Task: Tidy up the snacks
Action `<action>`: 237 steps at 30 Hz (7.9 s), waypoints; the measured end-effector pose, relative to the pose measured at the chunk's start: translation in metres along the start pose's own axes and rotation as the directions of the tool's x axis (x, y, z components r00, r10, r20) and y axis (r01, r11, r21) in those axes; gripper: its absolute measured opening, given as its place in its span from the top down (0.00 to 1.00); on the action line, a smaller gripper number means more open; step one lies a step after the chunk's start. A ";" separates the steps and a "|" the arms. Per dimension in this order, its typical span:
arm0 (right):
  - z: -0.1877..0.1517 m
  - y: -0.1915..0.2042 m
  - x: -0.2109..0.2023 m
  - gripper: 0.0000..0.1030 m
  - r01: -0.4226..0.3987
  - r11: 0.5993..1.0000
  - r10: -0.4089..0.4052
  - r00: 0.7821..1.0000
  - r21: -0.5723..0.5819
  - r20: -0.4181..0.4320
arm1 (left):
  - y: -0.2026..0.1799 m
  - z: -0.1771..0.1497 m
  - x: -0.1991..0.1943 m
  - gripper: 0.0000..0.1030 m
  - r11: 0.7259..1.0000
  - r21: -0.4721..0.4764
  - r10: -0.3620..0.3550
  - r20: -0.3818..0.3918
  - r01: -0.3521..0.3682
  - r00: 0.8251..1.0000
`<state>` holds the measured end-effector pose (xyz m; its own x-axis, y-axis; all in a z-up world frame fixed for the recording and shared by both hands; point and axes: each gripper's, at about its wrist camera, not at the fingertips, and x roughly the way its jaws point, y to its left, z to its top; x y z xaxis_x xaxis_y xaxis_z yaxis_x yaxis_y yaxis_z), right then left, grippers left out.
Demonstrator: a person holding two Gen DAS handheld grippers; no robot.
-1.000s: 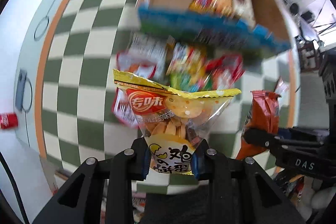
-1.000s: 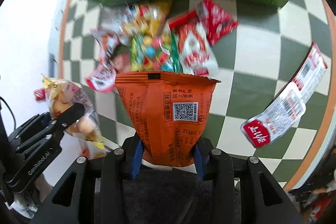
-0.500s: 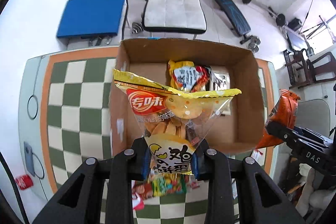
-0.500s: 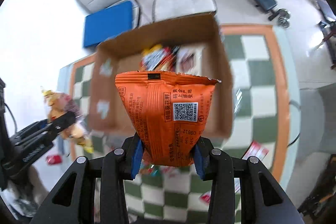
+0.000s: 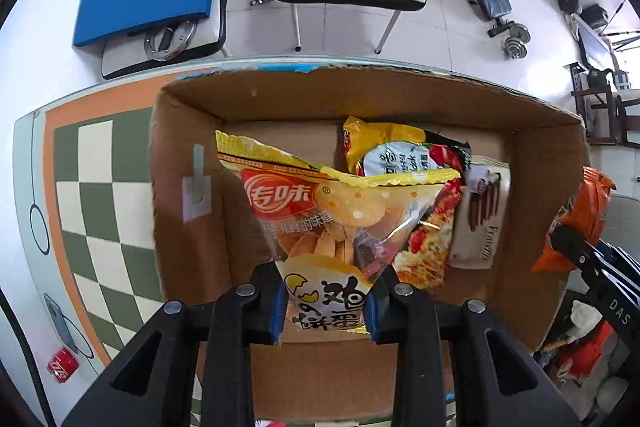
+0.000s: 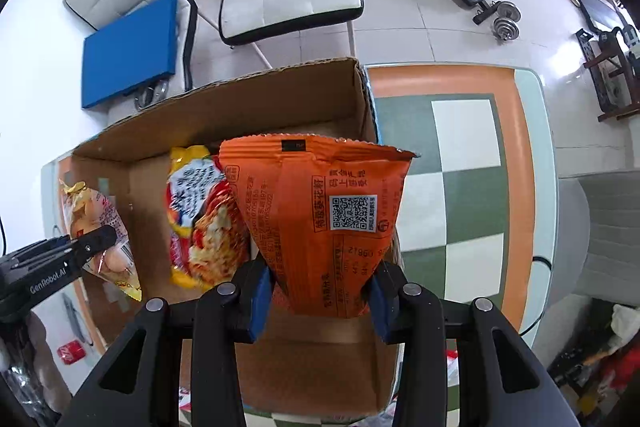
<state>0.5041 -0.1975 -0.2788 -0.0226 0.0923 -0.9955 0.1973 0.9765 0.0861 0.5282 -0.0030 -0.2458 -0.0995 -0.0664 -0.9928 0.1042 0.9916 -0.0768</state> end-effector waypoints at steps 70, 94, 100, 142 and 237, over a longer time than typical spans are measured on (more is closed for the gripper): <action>-0.285 0.147 0.143 0.34 0.001 0.748 -0.263 0.918 -0.664 -0.296 | 0.164 -0.320 0.079 0.17 0.926 -0.377 -0.001 0.001 0.001 1.000; -0.273 0.045 0.126 0.36 -0.078 0.965 -0.009 0.945 -0.252 -0.328 | 0.134 -0.231 0.141 0.42 0.992 -0.096 0.075 -0.064 -0.081 0.995; -0.275 0.048 0.118 0.36 -0.076 0.970 0.000 0.951 -0.231 -0.310 | 0.127 -0.239 0.132 0.58 0.991 -0.106 0.077 -0.029 -0.080 0.997; -0.298 0.065 0.115 0.43 -0.148 0.958 0.068 0.949 -0.244 -0.308 | 0.188 -0.221 0.160 0.47 0.963 -0.266 0.019 -0.110 -0.048 0.994; -0.307 0.070 0.091 0.44 -0.230 0.945 0.160 0.945 -0.234 -0.286 | 0.207 -0.323 0.154 0.73 0.785 -0.610 -0.159 -0.027 0.110 0.987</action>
<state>0.2152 -0.0614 -0.3514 -0.2699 0.2986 -0.9154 -0.0379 0.9467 0.3200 0.2150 0.2281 -0.3850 -0.1412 -0.2203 -0.9652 -0.5330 0.8385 -0.1134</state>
